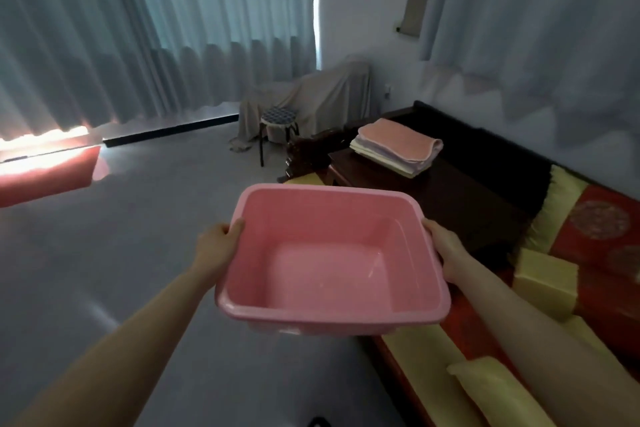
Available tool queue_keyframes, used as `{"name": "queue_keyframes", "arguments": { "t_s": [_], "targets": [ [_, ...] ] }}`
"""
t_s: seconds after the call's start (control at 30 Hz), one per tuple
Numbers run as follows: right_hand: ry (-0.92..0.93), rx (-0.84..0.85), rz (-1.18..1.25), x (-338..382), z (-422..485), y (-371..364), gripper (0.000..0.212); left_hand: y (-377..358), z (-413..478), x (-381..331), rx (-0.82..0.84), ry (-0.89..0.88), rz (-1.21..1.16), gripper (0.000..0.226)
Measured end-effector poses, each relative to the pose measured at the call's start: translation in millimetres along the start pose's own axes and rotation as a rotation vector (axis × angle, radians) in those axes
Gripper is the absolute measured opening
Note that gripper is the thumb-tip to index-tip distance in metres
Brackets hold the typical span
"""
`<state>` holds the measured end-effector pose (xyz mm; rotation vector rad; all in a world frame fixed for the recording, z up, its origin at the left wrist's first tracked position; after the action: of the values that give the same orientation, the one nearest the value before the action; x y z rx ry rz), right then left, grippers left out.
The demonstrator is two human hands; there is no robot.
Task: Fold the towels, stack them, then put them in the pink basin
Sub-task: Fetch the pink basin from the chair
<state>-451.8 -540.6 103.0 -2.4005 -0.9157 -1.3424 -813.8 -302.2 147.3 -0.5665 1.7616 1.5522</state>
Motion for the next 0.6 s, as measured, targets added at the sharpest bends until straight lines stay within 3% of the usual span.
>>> {"name": "queue_keyframes", "arguments": {
  "t_s": [0.3,0.43,0.6],
  "targets": [
    [-0.029,-0.282,0.162,57,120,48,0.031,-140,194,-119,0.272,-0.181,0.019,0.043],
    [-0.013,-0.47,0.03,75,156,99,0.047,-219,253,-175,0.395,-0.283,0.028,0.053],
    [-0.094,-0.742,-0.106,74,199,162,0.047,-360,307,-265,0.633,-0.53,0.206,0.047]
  ]
}}
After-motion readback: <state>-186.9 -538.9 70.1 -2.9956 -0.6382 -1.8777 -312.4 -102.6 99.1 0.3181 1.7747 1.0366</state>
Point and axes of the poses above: each hand's wrist, its own z-axis towards the middle knuckle, its own y-axis out of the back of the hand, x = y × z, the point moved 10 cm from there along z, towards the middle knuckle, and after that the axes turned 1 degree about -y, right-handed, at the moved point
